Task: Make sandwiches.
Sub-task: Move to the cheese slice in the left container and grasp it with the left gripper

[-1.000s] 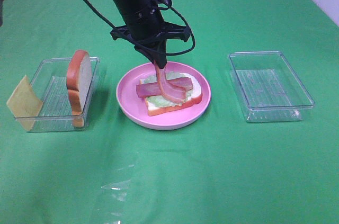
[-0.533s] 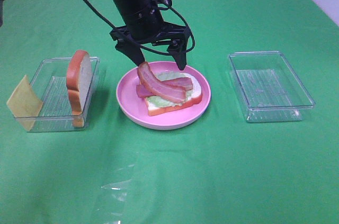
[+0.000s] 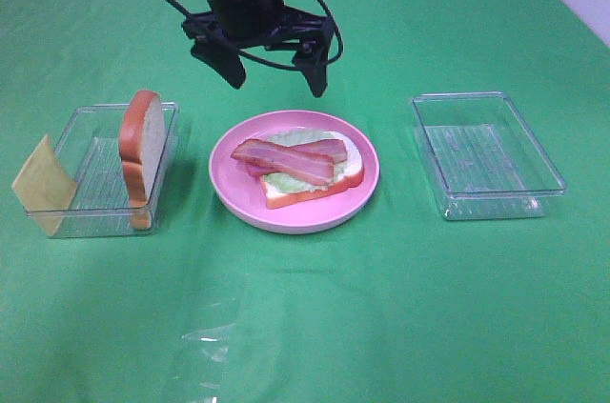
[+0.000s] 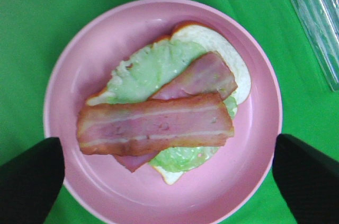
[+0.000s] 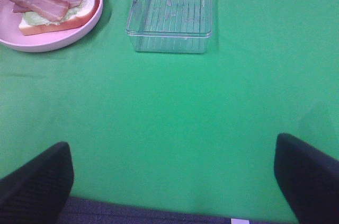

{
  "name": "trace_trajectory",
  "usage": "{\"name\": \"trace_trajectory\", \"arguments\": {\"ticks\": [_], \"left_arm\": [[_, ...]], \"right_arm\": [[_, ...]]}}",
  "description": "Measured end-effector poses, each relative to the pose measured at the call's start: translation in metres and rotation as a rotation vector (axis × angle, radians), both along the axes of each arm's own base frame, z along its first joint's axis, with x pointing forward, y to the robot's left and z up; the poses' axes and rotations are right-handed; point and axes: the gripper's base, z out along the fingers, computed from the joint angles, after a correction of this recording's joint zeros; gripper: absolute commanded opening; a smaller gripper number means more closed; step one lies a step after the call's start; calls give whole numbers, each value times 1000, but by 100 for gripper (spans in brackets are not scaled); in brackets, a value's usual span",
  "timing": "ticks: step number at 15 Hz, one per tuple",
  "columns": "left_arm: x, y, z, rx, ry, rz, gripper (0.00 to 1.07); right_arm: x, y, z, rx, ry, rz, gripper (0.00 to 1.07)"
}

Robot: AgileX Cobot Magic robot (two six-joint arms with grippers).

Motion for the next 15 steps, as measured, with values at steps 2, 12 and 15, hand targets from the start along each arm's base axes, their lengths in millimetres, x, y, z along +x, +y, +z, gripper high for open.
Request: {"name": "trace_trajectory", "arguments": {"ticks": [2, 12, 15], "left_arm": [[-3, 14, 35, 68, -114, 40, 101], [-13, 147, 110, 35, -170, 321, 101], [-29, 208, 95, 79, -72, 453, 100]], "right_arm": [[0, 0, 0, 0, 0, 0, 99], [0, 0, 0, 0, 0, 0, 99], [0, 0, 0, 0, 0, 0, 99]]}}
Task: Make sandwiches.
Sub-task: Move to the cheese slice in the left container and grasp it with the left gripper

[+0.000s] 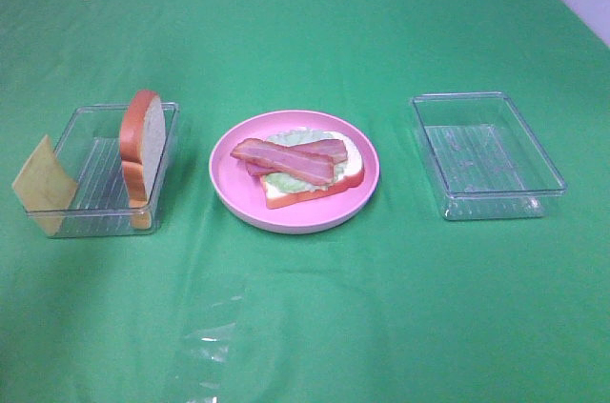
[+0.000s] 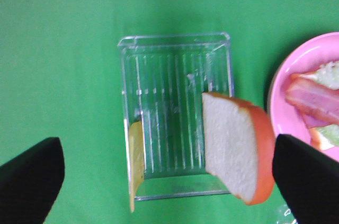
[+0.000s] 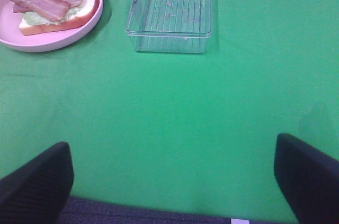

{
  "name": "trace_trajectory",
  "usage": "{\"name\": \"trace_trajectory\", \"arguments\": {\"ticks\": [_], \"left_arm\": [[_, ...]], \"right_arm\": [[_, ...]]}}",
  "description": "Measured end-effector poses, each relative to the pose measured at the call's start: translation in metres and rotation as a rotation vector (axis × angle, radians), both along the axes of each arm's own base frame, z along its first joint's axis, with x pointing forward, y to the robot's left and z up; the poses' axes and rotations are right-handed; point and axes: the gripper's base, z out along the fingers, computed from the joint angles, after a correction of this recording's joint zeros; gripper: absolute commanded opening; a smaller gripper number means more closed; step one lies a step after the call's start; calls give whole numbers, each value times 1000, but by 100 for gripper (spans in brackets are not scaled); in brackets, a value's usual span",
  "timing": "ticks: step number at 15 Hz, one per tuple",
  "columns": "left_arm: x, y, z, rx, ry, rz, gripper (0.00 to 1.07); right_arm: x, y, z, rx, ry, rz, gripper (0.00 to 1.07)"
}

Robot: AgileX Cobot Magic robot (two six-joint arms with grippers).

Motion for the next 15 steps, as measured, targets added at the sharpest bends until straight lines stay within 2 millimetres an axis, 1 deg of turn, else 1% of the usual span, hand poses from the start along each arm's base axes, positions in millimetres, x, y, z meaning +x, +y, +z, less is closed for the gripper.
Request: {"name": "trace_trajectory", "arguments": {"ticks": [3, 5, 6, 11, 15], "left_arm": [[-15, 31, -9, 6, 54, 70, 100], [-20, 40, -13, 11, 75, 81, 100], [-23, 45, -22, 15, 106, 88, 100], [-28, 45, -36, 18, 155, 81, 100], [-37, 44, -60, 13, 246, 70, 100]], "right_arm": [[0, 0, 0, 0, 0, 0, 99], [0, 0, 0, 0, 0, 0, 99], [0, 0, 0, 0, 0, 0, 99], [0, 0, 0, 0, 0, 0, 99], [0, 0, 0, 0, 0, 0, 99]]}}
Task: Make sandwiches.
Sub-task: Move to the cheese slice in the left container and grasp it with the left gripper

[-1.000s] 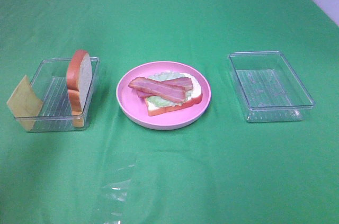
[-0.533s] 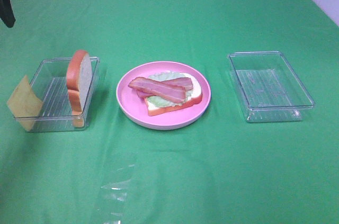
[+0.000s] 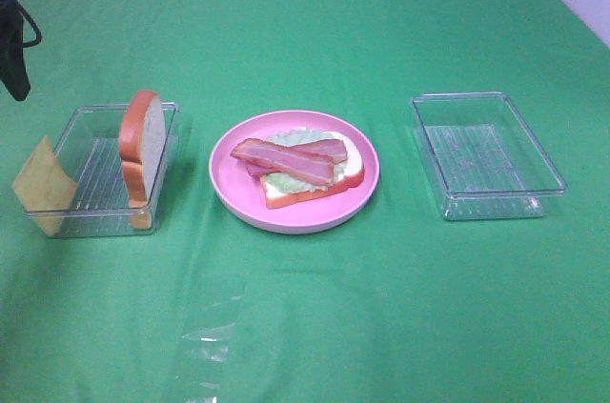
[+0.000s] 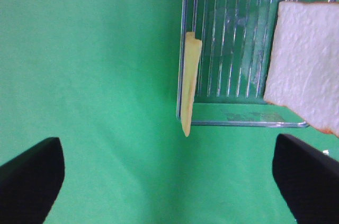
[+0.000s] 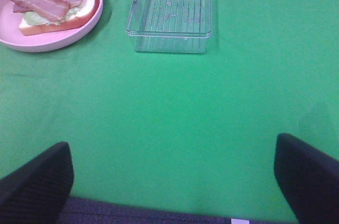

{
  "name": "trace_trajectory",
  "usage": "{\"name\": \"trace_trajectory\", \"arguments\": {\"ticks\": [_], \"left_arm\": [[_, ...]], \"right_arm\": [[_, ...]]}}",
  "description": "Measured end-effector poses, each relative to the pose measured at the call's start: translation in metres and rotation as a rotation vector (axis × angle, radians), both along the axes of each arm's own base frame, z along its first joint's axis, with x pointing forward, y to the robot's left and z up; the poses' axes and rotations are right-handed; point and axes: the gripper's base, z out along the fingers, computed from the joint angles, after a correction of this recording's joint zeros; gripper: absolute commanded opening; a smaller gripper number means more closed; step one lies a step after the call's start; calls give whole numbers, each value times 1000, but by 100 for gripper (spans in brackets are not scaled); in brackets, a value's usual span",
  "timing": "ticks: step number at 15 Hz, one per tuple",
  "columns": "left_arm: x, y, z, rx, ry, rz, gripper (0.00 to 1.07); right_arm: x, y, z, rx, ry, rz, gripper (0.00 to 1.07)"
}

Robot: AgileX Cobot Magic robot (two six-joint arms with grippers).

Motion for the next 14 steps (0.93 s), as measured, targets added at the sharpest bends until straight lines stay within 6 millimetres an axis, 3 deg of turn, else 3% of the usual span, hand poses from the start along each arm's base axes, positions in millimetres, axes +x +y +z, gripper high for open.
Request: {"name": "trace_trajectory", "arguments": {"ticks": [3, 14], "left_arm": [[-3, -4, -15, -40, 30, -27, 100], [22, -5, -85, -51, 129, -56, 98]], "right_arm": [[0, 0, 0, 0, 0, 0, 99], [0, 0, 0, 0, 0, 0, 99]]}}
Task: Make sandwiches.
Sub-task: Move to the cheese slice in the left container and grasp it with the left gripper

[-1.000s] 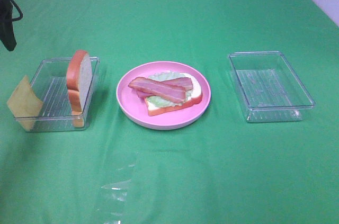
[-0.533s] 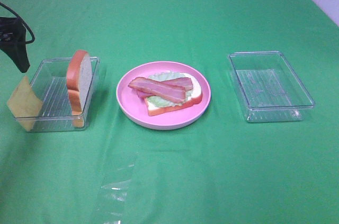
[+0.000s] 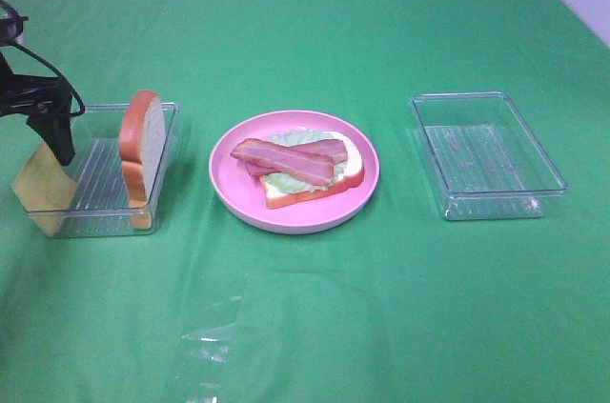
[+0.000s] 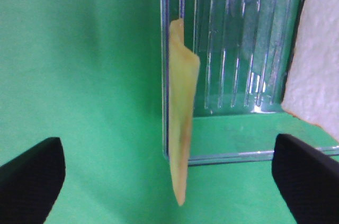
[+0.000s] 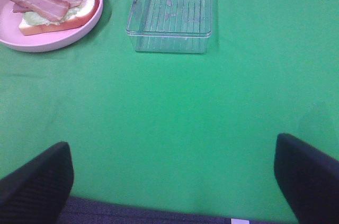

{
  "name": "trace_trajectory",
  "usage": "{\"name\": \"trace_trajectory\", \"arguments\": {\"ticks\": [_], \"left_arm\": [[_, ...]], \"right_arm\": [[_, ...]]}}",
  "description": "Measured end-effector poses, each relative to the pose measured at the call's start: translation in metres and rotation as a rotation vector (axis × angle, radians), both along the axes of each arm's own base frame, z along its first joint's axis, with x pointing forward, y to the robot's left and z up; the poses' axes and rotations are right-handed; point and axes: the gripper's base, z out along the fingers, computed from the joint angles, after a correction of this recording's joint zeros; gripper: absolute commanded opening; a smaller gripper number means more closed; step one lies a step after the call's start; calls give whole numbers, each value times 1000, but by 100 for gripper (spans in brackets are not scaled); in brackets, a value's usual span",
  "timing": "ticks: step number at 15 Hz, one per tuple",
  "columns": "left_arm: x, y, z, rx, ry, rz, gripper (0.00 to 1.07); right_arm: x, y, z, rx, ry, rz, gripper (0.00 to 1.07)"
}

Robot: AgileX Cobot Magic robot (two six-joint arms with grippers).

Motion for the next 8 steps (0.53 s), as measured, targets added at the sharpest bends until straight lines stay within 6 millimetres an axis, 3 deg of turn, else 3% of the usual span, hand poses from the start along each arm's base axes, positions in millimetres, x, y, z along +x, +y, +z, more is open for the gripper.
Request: {"name": "trace_trajectory", "arguments": {"ticks": [5, 8], "left_arm": [[7, 0, -20, -4, 4, -10, 98], [8, -1, -24, -6, -4, -22, 90]], "right_arm": [[0, 0, 0, 0, 0, 0, 99], [0, 0, 0, 0, 0, 0, 99]]}}
